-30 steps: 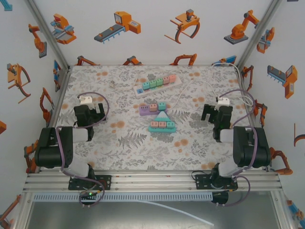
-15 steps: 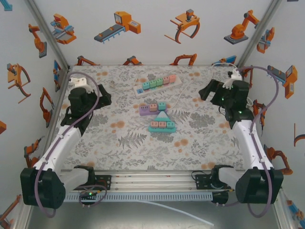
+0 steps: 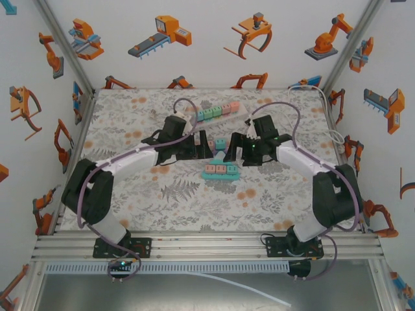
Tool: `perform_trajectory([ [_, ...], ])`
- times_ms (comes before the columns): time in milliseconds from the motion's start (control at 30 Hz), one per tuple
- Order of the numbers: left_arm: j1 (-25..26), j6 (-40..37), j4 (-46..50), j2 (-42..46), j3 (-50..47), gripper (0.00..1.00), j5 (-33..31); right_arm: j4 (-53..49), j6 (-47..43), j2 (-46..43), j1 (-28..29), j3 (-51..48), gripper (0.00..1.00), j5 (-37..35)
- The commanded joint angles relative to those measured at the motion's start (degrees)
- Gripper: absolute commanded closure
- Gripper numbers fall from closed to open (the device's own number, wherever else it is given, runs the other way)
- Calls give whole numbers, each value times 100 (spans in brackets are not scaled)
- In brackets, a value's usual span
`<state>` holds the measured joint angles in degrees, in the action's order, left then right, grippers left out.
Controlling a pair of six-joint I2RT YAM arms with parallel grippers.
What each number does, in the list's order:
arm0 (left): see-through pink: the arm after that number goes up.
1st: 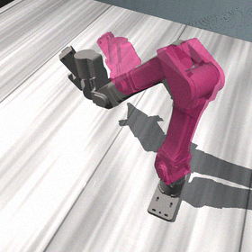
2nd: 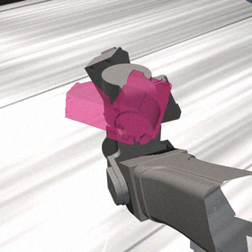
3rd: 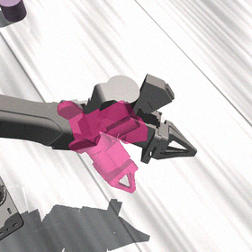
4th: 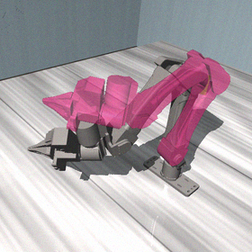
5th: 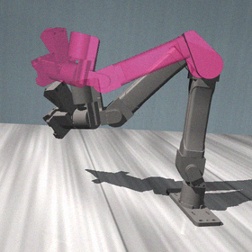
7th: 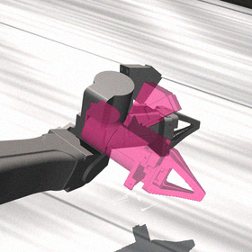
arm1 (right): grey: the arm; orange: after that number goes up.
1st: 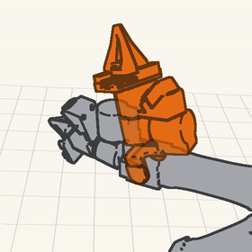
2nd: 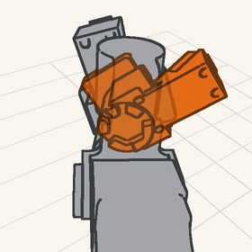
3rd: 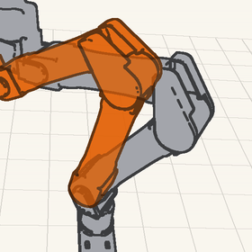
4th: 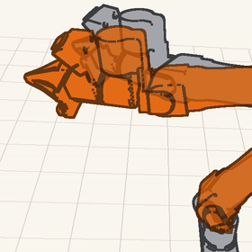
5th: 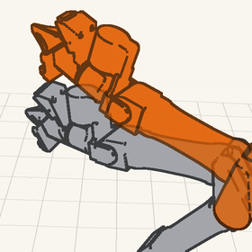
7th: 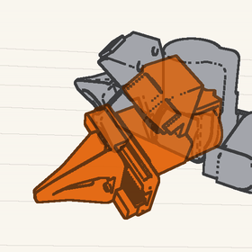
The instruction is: Pull the plug off the socket
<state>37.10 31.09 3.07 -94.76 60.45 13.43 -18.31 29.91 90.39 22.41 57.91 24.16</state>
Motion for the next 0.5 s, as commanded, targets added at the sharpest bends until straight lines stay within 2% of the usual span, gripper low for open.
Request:
perform_trajectory([
  [0, 87, 336, -310, -358, 120, 12, 237, 297, 123, 204, 63, -65, 13, -154],
  [167, 241, 420, -582, -732, 27, 23, 758, 424, 66, 548, 157, -188, 27, -43],
  [300, 313, 443, -596, -714, -213, 32, 819, 441, 83, 683, 311, -236, 40, 38],
  [467, 326, 707, -574, -315, -810, 37, 838, 329, 120, 580, 613, -402, 46, -1],
])
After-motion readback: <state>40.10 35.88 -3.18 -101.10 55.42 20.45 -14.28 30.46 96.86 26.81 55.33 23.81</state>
